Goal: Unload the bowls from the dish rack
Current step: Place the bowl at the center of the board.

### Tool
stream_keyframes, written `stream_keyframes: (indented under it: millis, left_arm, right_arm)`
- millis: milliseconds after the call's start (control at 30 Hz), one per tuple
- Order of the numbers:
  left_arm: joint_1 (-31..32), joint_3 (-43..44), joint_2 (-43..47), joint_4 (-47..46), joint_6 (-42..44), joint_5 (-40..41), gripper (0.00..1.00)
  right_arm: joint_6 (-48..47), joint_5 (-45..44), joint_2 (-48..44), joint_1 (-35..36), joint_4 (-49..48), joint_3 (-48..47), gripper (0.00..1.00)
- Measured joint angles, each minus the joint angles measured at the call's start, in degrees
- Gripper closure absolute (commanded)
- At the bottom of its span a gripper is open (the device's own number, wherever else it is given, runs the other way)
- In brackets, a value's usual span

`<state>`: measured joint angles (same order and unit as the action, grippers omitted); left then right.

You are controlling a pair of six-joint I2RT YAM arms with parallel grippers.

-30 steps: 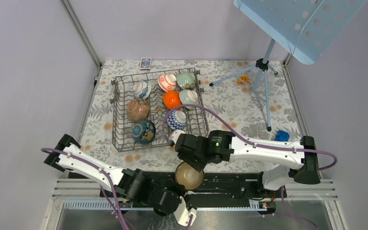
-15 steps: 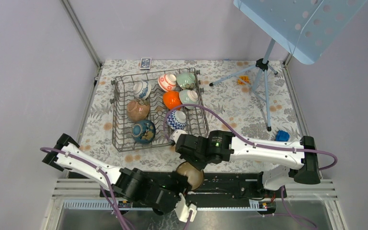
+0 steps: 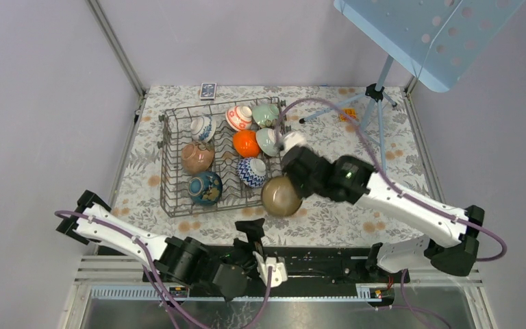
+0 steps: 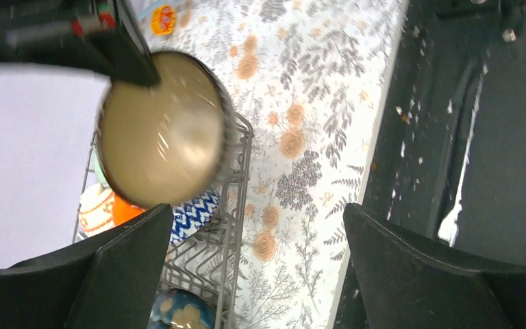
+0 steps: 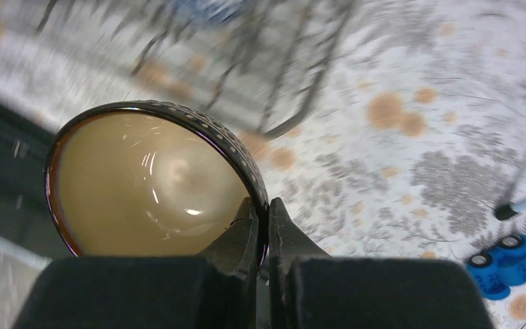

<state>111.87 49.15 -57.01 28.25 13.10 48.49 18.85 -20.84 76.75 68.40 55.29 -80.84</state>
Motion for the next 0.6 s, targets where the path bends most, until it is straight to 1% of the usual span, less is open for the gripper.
stream_keyframes:
  millis: [100,200,333,433,500,600]
  left_arm:
    - [-1.07,0.00,0.61,-3.48,-3.69,3.34,0.01]
    - [-4.63,-0.20,1.90,-8.39,-7.56,4.48,0.01]
    - [-13.84,-2.45,2.86,-15.34,-14.88,3.93,0.01]
    - [-21.64,-4.81,2.03,-18.99,-22.47,3.23,0.01]
    - [-25.55,-5.66,0.81,-20.00,-27.74,3.23,0.01]
    - [-28.92,-6.19,-1.05,-20.81,-34.45,3.43,0.01]
  right_arm:
    - [-0.66,-1.18,-2.51,-12.04,-3.32,0.17,1.00]
    - [-0.61,-1.64,-5.81,-22.40,-8.50,3.02,1.00]
    - [2.43,0.52,-9.57,-34.80,-14.43,10.32,1.00]
    - [7.52,3.37,-11.08,-44.63,-19.85,18.47,1.00]
    - [11.32,3.41,-10.95,-48.89,-21.81,23.23,1.00]
    - [17.03,3.17,-9.90,-51.56,-23.28,28.35,1.00]
